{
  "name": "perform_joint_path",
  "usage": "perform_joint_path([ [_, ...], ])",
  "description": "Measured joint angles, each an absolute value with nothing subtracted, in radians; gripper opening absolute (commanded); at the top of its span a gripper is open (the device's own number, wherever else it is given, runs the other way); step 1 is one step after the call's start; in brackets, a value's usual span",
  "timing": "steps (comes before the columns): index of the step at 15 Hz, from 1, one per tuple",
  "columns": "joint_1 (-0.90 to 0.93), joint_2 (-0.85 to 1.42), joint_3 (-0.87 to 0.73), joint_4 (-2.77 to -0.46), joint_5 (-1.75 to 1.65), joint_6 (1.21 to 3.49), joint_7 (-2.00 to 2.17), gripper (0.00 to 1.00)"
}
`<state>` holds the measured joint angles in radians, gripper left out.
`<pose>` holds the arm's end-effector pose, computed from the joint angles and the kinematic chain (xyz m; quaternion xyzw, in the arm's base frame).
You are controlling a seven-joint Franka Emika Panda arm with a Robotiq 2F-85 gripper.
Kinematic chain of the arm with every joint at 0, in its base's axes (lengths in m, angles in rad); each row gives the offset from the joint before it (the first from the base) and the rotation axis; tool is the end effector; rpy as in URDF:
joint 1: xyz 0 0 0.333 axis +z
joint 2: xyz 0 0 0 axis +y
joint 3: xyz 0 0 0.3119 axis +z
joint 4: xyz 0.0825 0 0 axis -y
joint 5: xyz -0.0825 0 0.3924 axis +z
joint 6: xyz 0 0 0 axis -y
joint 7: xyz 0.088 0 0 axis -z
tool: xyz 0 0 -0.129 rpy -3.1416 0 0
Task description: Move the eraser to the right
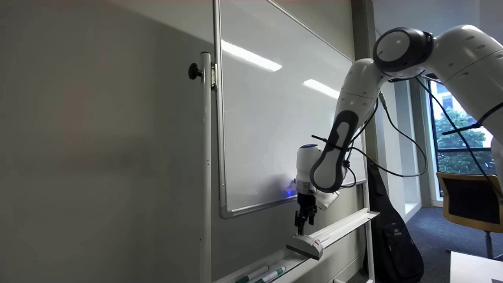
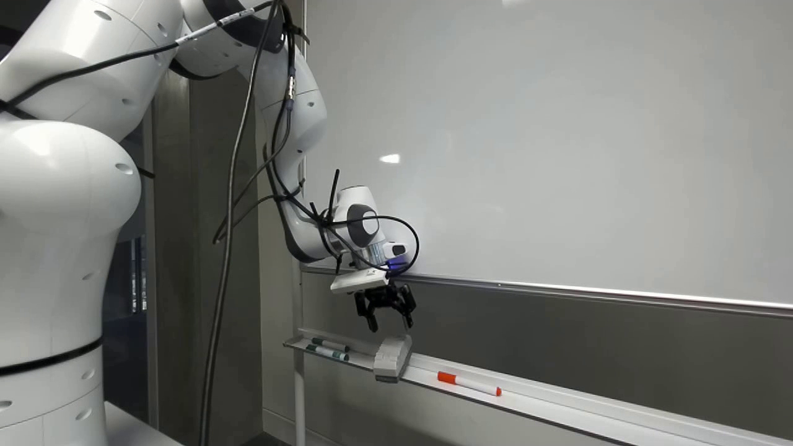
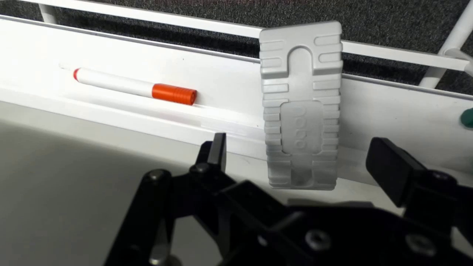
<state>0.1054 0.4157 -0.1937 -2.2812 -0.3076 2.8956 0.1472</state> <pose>0.5541 -0.0372 0.1592 0.9905 0.0396 0.0991 0.0869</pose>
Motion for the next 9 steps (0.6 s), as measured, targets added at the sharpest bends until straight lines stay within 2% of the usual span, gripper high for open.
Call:
perform_joint_path([
  [9, 0.081, 0.499, -0.182, -2.251, -0.267, 2.903, 0.133, 1.00],
])
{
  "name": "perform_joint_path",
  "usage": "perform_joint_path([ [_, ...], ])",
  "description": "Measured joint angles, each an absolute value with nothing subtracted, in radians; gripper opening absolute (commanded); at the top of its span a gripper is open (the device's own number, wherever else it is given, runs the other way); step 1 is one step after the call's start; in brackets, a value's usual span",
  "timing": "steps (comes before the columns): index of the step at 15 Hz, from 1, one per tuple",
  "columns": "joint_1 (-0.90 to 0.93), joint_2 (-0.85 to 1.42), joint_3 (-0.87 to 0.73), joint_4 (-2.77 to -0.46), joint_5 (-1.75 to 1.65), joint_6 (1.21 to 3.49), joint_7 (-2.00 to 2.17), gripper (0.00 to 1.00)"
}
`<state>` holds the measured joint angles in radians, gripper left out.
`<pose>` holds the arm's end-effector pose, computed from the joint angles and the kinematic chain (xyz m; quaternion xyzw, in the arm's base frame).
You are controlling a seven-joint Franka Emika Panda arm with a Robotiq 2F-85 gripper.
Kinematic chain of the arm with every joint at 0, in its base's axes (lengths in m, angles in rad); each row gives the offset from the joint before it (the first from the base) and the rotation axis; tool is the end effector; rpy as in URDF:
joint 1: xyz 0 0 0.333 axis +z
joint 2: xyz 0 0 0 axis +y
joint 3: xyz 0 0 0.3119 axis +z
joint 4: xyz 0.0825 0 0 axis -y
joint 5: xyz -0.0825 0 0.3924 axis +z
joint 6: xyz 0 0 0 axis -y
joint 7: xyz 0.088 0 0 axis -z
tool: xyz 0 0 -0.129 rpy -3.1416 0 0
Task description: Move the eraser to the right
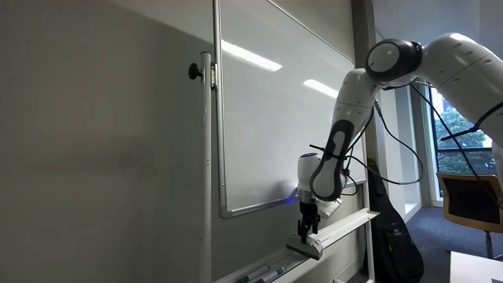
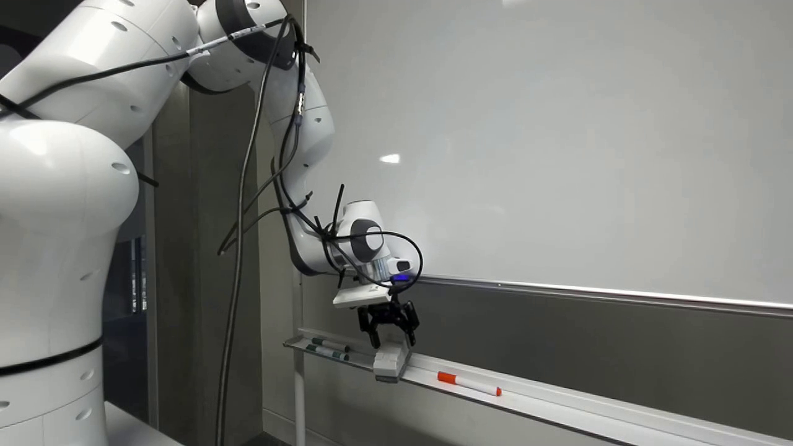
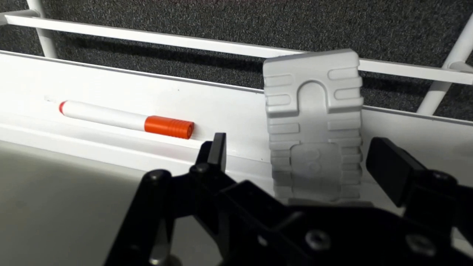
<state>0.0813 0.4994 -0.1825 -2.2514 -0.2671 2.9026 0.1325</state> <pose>0.5517 -0.0475 0.1244 0.9934 0.0249 0.0753 0.0827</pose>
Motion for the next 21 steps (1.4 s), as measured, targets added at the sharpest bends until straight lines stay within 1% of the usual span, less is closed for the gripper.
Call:
perform_joint_path([
  [4, 0.052, 0.517, -0.155, -2.249, -0.243, 2.957, 0.101, 1.00],
  [10, 0.010, 0.540, -0.115, -2.245, -0.206, 2.962, 0.058, 1.00],
  [11, 0.007, 0.543, -0.112, -2.244, -0.205, 2.964, 0.056, 0.75],
  [12, 0.003, 0.543, -0.109, -2.243, -0.204, 2.964, 0.055, 0.74],
  [15, -0.009, 0.543, -0.097, -2.242, -0.200, 2.965, 0.045, 0.53],
  [16, -0.014, 0.543, -0.092, -2.242, -0.199, 2.965, 0.043, 0.44],
  [17, -0.017, 0.543, -0.089, -2.242, -0.196, 2.966, 0.041, 0.38],
  [21, -0.030, 0.541, -0.077, -2.242, -0.176, 2.966, 0.026, 0.37],
])
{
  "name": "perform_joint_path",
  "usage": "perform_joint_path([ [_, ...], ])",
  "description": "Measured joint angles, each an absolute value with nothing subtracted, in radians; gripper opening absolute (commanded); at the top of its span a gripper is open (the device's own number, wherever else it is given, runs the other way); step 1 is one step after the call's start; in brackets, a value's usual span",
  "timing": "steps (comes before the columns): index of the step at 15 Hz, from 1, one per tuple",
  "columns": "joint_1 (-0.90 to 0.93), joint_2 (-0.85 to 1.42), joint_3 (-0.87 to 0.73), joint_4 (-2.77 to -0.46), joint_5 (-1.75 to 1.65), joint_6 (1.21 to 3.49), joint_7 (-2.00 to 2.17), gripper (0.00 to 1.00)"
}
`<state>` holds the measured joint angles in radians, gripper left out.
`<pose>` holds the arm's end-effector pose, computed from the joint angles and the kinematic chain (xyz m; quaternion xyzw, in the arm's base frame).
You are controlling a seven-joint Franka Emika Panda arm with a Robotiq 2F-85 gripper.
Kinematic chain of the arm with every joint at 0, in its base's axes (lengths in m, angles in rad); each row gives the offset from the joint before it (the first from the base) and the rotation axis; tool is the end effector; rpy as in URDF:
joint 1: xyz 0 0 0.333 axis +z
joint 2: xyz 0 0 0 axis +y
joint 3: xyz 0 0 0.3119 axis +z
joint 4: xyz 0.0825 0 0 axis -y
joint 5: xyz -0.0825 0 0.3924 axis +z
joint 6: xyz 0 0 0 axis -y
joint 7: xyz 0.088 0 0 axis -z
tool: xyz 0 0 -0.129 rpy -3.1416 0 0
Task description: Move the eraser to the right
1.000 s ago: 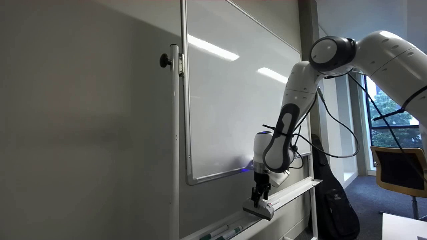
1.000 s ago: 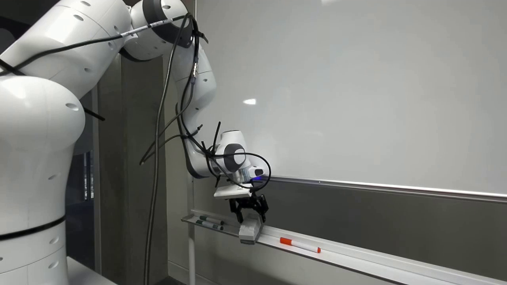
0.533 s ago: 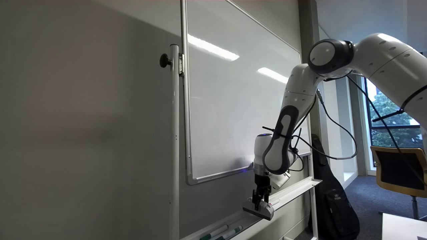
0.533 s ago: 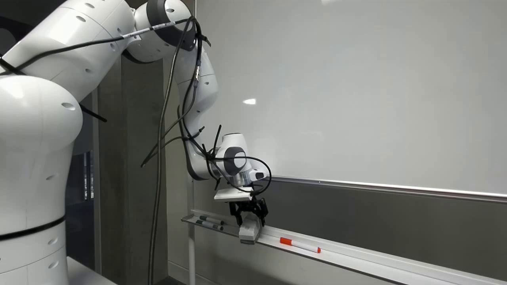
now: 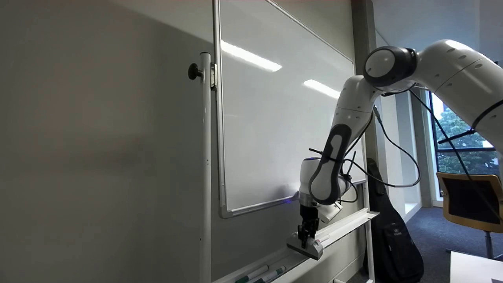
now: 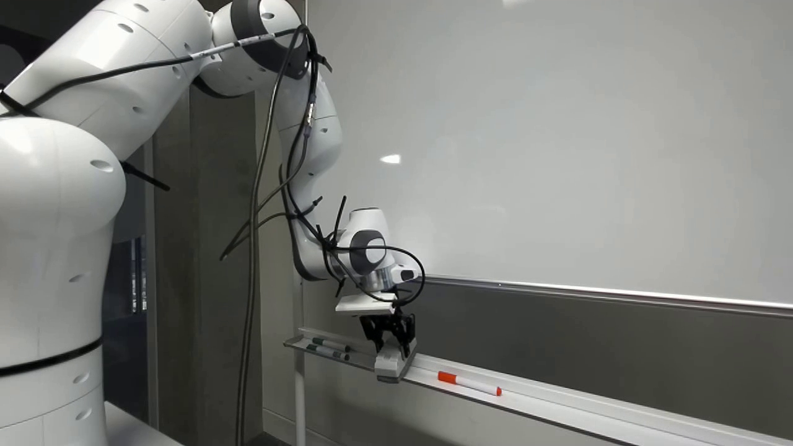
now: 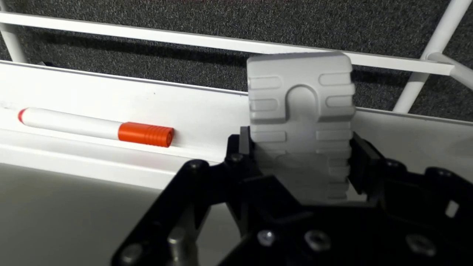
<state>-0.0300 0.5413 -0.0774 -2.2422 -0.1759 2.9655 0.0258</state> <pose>0.5531 -0.0512 0.1084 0.9947 0.0258 0.0879 0.0461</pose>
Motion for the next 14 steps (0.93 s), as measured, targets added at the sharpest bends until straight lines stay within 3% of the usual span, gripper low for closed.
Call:
perform_joint_path([
  [8, -0.021, 0.450, -0.134, -2.267, -0.177, 2.943, 0.024, 0.37],
  [14, -0.018, 0.271, -0.141, -2.316, -0.201, 2.721, 0.021, 0.37],
])
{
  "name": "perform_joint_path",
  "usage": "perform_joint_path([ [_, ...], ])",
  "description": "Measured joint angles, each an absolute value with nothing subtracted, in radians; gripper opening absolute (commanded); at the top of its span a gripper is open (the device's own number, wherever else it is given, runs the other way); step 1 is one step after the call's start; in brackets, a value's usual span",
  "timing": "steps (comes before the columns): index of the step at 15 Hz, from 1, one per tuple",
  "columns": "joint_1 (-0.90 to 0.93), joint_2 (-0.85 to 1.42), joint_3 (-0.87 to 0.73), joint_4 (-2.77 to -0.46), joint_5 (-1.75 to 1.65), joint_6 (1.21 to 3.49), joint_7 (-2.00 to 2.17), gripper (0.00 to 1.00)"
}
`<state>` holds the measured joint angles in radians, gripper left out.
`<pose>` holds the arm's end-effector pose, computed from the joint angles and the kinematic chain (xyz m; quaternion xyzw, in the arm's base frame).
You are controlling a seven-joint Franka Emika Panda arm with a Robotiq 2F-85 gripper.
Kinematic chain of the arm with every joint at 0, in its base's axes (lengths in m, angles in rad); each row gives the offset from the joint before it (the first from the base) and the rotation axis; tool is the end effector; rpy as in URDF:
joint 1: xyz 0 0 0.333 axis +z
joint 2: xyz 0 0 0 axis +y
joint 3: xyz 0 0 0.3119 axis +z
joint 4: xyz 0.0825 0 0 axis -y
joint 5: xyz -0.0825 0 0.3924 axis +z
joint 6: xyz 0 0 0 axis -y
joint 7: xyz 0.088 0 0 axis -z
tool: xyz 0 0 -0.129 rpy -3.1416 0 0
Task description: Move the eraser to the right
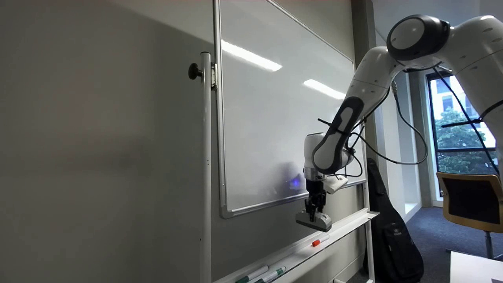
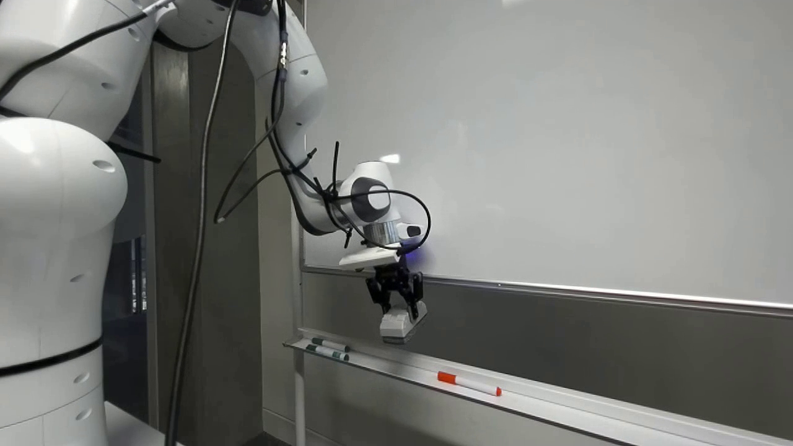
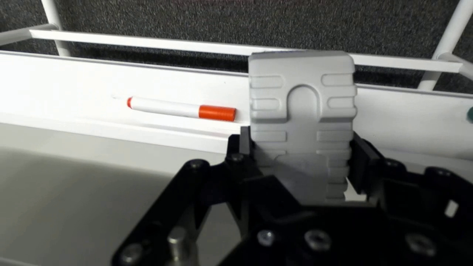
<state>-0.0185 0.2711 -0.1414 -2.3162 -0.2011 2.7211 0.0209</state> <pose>0.5376 -0.0831 0.2061 0.9956 0.0026 0.0616 0.0701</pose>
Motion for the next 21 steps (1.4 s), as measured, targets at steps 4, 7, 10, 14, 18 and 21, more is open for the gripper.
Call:
perform_joint_path([
  [4, -0.024, 0.148, -0.153, -2.376, -0.255, 2.600, 0.024, 0.37],
  [7, -0.048, 0.084, -0.165, -2.408, -0.276, 2.563, 0.024, 0.37],
  [10, -0.085, 0.063, -0.183, -2.413, -0.308, 2.551, 0.029, 0.37],
  [14, -0.139, 0.088, -0.220, -2.393, -0.338, 2.551, 0.034, 0.37],
  [18, -0.174, 0.215, -0.246, -2.302, -0.336, 2.553, 0.034, 0.37],
  [21, -0.177, 0.334, -0.251, -2.210, -0.333, 2.553, 0.034, 0.37],
])
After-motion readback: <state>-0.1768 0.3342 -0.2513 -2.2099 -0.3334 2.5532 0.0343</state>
